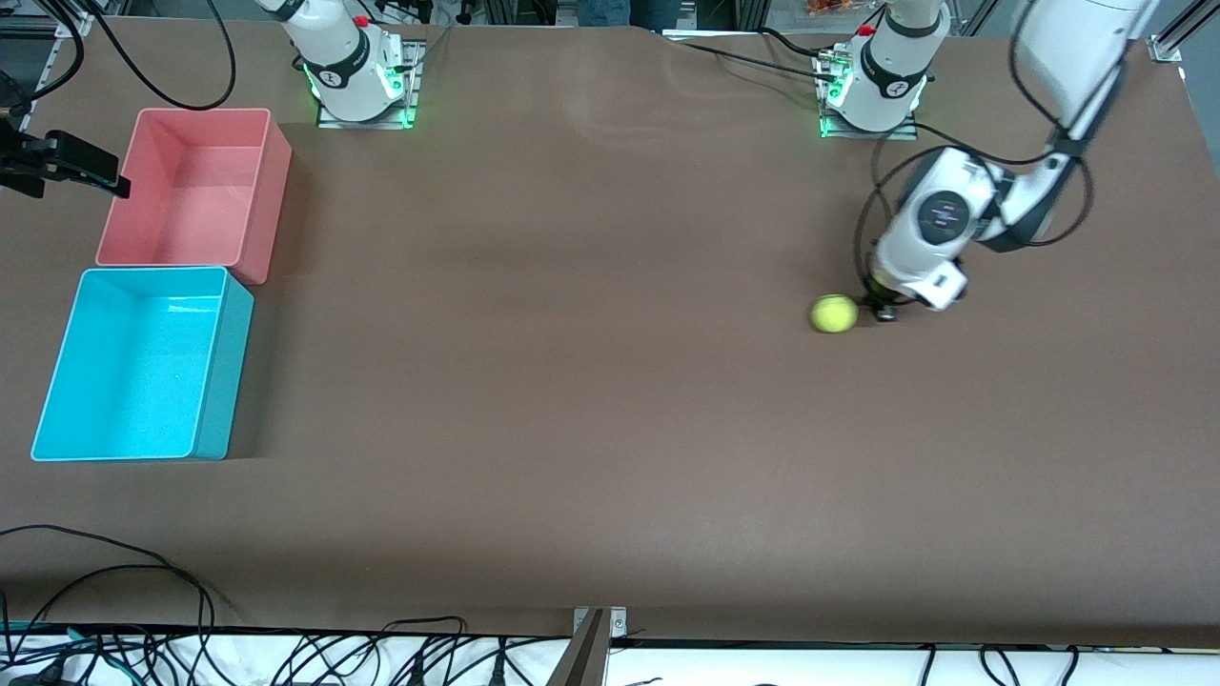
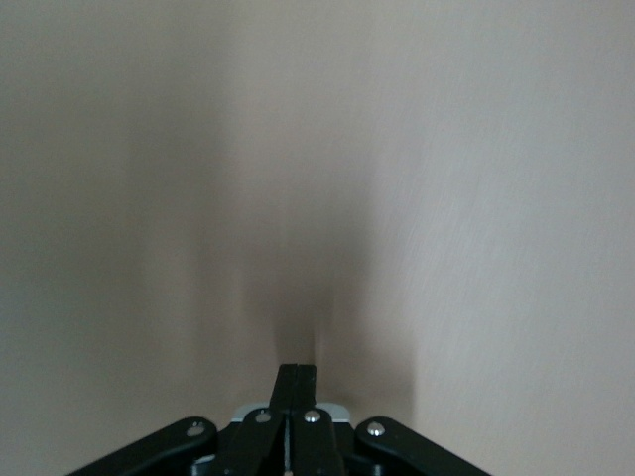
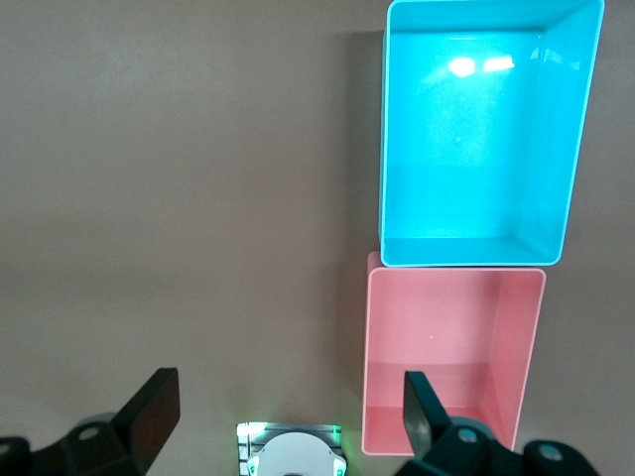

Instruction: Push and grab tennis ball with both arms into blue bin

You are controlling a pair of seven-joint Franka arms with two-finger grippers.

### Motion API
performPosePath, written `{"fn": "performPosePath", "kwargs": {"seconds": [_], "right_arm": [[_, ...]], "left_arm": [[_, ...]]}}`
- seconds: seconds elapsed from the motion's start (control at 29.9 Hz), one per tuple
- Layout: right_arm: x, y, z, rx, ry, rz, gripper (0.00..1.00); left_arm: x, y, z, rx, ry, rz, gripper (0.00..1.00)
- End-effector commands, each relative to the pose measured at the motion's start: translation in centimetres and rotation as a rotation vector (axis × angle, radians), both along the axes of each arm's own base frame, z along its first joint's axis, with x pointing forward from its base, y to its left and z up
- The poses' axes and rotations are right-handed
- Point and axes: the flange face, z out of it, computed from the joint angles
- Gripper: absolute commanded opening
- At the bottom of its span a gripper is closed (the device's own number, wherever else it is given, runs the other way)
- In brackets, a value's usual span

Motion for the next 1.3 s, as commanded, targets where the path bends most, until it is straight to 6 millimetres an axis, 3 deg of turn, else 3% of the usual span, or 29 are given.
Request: {"fn": "performPosePath", "kwargs": {"seconds": [0.0, 0.23, 0.53, 0.9, 1.27], "right_arm": [[-0.1, 0.0, 0.4, 0.017, -0.011, -0.006, 1.0], [-0.1, 0.0, 0.4, 0.017, -0.011, -0.006, 1.0], [-0.1, 0.0, 0.4, 0.017, -0.01, -0.006, 1.0], [0.0, -0.3, 0.6, 0.012, -0.023, -0.009, 1.0], [0.3, -0.1, 0.3, 0.013, -0.025, -0.005, 1.0]], "left_arm": [[0.7, 1.6, 0.3, 0.014, 0.004, 0.003, 0.0], [3.0, 7.2, 1.7, 0.022, 0.034, -0.075, 0.0], [7.5, 13.0, 5.9, 0.035, 0.063, -0.254, 0.0], [13.2, 15.8, 14.2, -0.076, 0.1, -0.543, 0.0], [16.7, 16.3, 23.7, -0.163, 0.098, -0.944, 0.0]]}}
